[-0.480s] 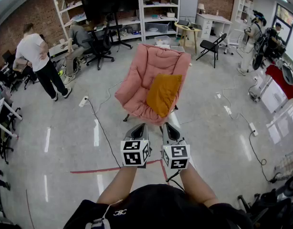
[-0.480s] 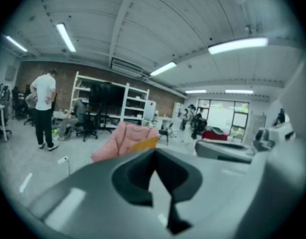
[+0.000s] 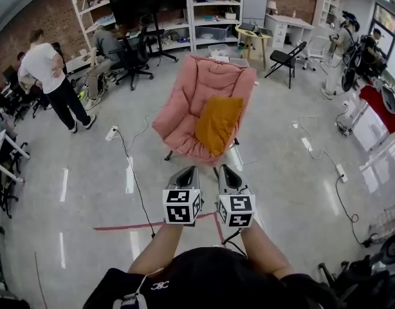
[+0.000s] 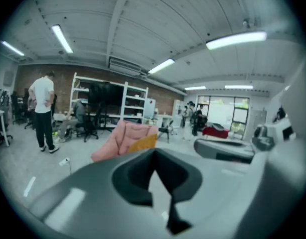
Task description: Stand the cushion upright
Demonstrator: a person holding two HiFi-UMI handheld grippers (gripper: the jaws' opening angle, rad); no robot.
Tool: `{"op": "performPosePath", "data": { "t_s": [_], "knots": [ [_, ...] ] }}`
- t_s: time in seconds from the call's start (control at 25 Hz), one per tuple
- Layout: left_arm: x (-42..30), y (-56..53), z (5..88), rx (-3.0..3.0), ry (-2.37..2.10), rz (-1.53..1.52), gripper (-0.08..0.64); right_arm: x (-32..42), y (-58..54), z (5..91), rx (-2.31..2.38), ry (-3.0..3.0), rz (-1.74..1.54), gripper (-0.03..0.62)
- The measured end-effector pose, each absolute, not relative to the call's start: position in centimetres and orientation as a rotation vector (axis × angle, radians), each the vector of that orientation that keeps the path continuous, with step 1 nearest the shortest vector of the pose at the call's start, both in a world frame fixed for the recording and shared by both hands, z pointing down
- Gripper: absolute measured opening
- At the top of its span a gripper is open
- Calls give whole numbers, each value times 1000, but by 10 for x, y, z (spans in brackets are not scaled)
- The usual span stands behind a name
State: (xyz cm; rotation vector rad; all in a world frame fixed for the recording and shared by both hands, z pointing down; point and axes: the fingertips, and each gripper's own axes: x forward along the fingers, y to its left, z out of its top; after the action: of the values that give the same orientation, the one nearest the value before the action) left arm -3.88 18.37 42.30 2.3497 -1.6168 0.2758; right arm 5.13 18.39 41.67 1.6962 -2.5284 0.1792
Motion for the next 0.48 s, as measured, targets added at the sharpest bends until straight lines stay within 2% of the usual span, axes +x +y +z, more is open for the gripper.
{"op": "performPosePath", "data": {
  "t_s": [0.48],
  "knots": [
    [-3,166,427,2375,-1650,339,-3,81,164,422,1682,-2552,199,-11]
  ]
}}
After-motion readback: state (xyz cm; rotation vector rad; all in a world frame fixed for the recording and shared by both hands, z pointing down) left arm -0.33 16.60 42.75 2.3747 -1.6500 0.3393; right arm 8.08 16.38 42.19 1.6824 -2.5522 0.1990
